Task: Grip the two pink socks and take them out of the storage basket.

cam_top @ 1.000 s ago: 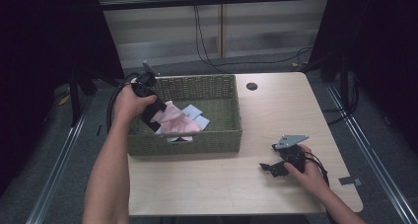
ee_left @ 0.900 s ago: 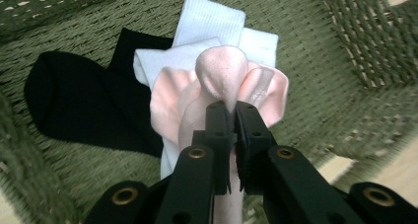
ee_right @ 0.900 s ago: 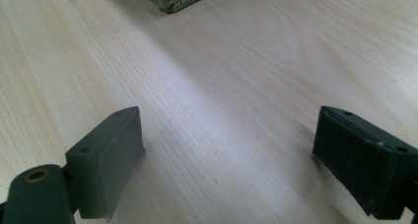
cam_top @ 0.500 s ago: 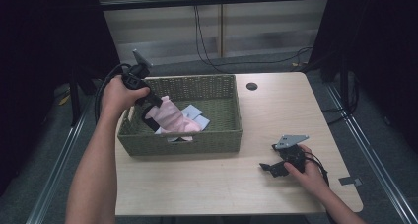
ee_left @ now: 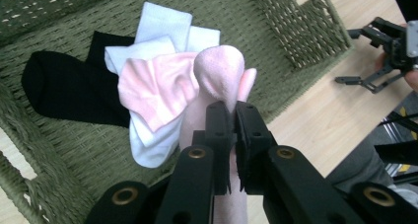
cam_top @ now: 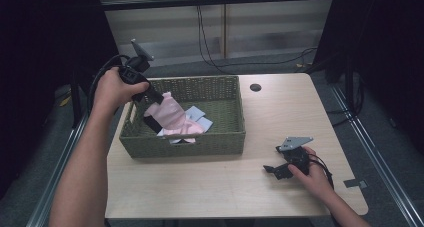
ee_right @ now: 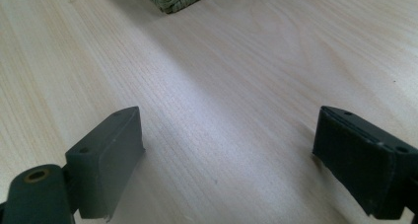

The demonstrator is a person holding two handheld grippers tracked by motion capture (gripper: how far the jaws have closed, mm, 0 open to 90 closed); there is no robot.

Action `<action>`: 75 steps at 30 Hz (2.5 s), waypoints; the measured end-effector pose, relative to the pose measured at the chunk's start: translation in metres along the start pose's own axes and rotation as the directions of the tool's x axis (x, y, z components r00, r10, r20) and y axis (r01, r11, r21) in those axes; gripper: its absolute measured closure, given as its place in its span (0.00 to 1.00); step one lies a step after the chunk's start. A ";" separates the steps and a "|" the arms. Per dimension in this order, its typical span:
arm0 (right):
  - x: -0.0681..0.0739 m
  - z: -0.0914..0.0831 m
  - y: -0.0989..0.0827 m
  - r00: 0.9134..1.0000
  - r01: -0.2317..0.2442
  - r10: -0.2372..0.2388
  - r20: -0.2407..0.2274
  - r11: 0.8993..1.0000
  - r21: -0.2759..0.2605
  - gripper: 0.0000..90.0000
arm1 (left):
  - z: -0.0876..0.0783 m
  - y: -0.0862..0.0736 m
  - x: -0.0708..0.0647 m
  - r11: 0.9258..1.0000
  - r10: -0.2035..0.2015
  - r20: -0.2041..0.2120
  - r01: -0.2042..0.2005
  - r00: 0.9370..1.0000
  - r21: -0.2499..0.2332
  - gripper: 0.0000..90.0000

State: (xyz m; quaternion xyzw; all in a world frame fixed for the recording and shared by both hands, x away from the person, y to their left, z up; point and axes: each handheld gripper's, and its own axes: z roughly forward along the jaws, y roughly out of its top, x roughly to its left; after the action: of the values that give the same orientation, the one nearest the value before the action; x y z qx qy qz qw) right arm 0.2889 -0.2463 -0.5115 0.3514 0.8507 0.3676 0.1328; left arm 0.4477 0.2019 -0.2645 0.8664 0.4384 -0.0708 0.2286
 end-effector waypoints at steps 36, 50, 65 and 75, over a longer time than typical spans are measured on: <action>0.000 0.000 0.000 1.000 0.000 0.000 0.001 1.000 -0.002 0.12 | 0.017 -0.038 -0.035 0.985 0.115 -0.009 -0.115 0.993 -0.127 0.53; 0.000 0.000 0.000 1.000 0.000 0.000 0.001 1.000 -0.003 0.12 | 0.064 -0.029 -0.002 0.991 0.076 -0.040 -0.080 0.996 -0.111 0.49; 0.000 0.000 0.000 1.000 -0.001 0.001 0.001 1.000 -0.003 0.12 | 0.120 -0.016 0.029 0.995 0.054 -0.105 -0.063 0.993 -0.079 0.44; 0.000 0.000 0.000 1.000 0.000 0.000 0.001 1.000 -0.003 0.12 | 0.155 -0.006 0.047 0.999 0.012 -0.109 -0.018 0.994 -0.049 0.45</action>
State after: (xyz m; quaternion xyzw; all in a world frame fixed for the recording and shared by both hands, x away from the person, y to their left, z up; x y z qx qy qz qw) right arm 0.2888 -0.2461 -0.5118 0.3516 0.8501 0.3687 0.1336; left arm 0.4837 0.1680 -0.4189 0.8662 0.4453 -0.0108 0.2262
